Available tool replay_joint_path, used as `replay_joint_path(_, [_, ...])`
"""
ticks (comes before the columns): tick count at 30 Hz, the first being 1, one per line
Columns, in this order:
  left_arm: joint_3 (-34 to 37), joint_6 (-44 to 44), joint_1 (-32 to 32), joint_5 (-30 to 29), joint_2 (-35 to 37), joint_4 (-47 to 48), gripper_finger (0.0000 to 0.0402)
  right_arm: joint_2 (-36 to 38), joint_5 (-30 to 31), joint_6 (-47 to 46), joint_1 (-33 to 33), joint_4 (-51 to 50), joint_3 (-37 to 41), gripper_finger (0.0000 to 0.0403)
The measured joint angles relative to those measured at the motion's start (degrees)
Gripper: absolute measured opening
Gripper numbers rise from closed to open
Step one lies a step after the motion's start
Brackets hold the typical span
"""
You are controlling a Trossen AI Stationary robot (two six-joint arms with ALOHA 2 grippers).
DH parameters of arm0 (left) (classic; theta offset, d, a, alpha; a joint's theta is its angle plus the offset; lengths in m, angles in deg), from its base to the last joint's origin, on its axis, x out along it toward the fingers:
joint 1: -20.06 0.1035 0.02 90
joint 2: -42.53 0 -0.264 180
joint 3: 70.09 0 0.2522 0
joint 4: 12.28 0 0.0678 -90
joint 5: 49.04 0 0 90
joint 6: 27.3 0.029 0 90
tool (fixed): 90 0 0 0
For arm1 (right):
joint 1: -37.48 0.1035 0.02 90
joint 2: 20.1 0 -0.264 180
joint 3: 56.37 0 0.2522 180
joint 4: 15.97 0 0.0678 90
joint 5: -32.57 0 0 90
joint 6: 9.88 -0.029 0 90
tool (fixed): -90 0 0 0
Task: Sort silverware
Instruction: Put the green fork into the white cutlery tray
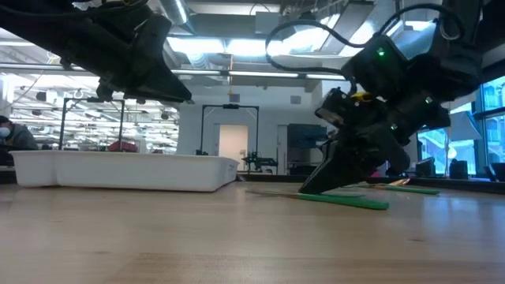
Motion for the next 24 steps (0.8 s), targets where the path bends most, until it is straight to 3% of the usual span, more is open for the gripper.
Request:
replay_joint_path(7, [0.0,-0.1,0.0,0.6,0.0,0.1,0.0069,3.0,1.3,-1.1,2.5,3.0,0.0,0.0])
replay_joint_path(12, [0.0,-0.1,0.0,0.6,0.0,0.2,0.0069,5.9,7.8,-1.0,5.6,3.3,0.0,0.0001])
replay_joint_path(16, [0.0,0.1,0.0,0.6,0.0,0.2,0.0069,6.2,5.9,0.0,6.0,3.1,-0.4,0.0005])
replay_joint_path(19, [0.0,0.1,0.1,0.6,0.0,0.2,0.0069,5.6,2.1,2.6,6.0,0.1,-2.7,0.0036])
replay_joint_path(24, [0.0,1.2,0.4,0.6,0.0,-0.2,0.0069,2.3,-0.5,11.5,6.0,-11.8,-11.0,0.0119])
